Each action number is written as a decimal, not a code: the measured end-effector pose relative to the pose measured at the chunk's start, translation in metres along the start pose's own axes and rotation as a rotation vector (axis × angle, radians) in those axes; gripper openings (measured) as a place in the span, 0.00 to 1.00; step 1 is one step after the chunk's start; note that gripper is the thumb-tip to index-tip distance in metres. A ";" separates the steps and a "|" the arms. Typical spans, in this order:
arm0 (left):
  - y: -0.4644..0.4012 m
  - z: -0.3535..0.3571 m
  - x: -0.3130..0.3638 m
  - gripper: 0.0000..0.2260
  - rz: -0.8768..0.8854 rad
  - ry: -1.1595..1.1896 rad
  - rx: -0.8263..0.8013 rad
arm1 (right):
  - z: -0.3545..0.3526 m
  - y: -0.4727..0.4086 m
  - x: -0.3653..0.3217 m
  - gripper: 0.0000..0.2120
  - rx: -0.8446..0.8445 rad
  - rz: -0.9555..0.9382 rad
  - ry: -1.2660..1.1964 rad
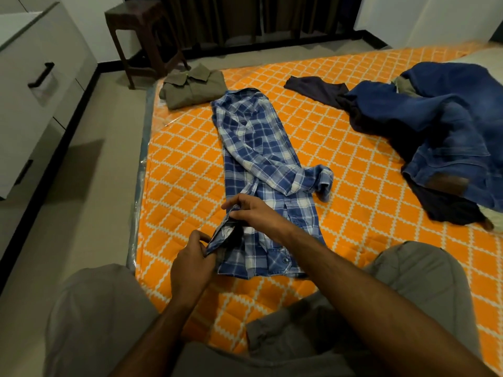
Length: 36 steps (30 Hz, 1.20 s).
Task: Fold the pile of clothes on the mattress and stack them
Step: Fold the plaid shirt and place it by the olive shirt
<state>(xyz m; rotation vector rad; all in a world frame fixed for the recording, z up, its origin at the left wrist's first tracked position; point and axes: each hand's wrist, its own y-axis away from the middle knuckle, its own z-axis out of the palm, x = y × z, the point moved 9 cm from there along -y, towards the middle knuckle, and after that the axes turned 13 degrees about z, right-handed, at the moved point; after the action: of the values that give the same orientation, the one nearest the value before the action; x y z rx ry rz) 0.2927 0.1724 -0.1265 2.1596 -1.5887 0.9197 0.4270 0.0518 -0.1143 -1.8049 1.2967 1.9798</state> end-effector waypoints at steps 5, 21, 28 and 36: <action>0.007 0.010 0.018 0.15 0.212 -0.345 -0.153 | 0.008 0.011 0.026 0.12 0.005 0.051 -0.197; -0.038 0.048 0.052 0.30 0.490 -0.489 -0.517 | -0.066 0.033 0.042 0.09 0.183 0.054 0.464; -0.095 0.097 0.054 0.27 0.694 -0.542 -0.571 | -0.195 0.003 0.004 0.39 0.879 0.057 0.925; -0.073 0.129 0.032 0.29 0.663 -0.529 -0.613 | -0.215 -0.018 0.017 0.39 0.476 0.129 1.128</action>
<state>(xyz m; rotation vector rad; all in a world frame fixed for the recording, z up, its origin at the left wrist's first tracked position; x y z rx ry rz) 0.4073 0.0982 -0.1928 1.5063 -2.4981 -0.0772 0.5907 -0.0890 -0.1152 -2.6257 1.9139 0.4248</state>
